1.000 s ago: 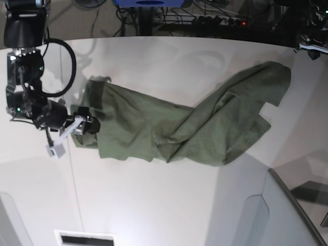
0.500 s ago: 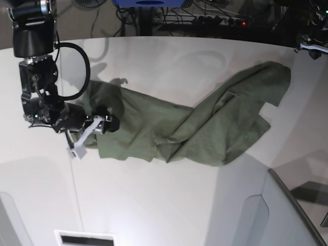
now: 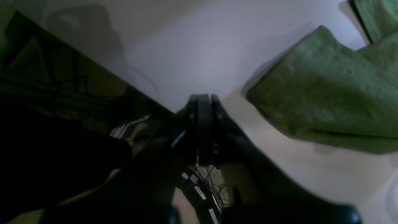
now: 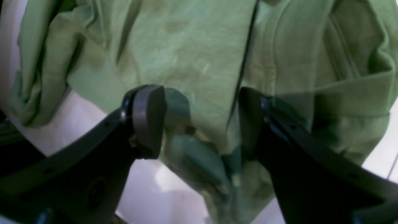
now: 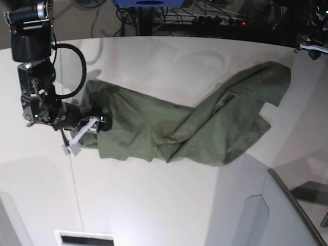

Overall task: Layout the t-shirt on the table in an organized manner, then fold the t-shirt properly
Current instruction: 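Regrasp the shirt end with the right gripper while the left gripper holds, then grasp the shirt's other end with the left gripper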

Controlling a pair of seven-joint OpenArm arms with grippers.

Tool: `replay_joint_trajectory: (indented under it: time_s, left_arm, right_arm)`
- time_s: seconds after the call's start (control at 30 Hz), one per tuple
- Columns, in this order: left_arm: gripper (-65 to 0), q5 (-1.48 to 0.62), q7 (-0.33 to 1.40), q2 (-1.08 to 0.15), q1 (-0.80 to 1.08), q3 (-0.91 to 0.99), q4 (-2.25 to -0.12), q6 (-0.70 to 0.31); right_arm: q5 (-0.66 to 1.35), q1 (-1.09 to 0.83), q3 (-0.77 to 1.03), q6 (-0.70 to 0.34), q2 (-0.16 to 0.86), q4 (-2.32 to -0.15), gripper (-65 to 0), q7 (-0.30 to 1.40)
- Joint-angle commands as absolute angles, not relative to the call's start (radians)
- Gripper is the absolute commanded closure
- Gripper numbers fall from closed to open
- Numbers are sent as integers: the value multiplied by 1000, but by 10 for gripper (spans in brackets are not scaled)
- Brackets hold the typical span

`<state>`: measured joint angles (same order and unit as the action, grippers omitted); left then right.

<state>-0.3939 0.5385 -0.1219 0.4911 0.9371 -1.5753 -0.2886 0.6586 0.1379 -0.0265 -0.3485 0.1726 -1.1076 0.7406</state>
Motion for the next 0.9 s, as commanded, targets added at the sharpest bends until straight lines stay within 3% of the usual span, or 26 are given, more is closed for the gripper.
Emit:
replay_joint_trajectory:
  time_s: [0.0, 0.3, 0.37, 0.43, 0.47, 0.53, 0.77, 0.87]
  left_arm:
    - [-12, -400, 518, -137, 501, 944, -1589, -288]
    - [-12, -400, 518, -137, 493, 946, -1560, -288]
    - [-12, -400, 518, -137, 493, 946, -1560, -288]
    - [-12, -400, 518, -137, 492, 946, -1555, -288]
    - [-12, -400, 518, -137, 492, 946, -1555, -288]
    - [-16, -400, 518, -140, 490, 937, -1555, -288]
    - [-33, -398, 524, -197, 380, 911, -1552, -288]
    - [-166, -398, 524, -275, 329, 809, -1483, -288]
  right_arm:
    - [654, 160, -24, -352, 180, -1121, -342, 727]
    - [642, 166, -22, -354, 174, -1118, -324, 727]
    - [642, 166, -22, -354, 173, -1115, -224, 727]
    - [644, 166, -22, -354, 173, -1115, -53, 727]
    - [644, 166, -22, -354, 173, -1115, 0, 727]
    - [644, 166, -22, -354, 173, -1121, -21, 728]
    - [645, 162, -19, -358, 173, -1237, 0, 792]
    - [645, 160, -21, -358, 171, -1337, 0, 858]
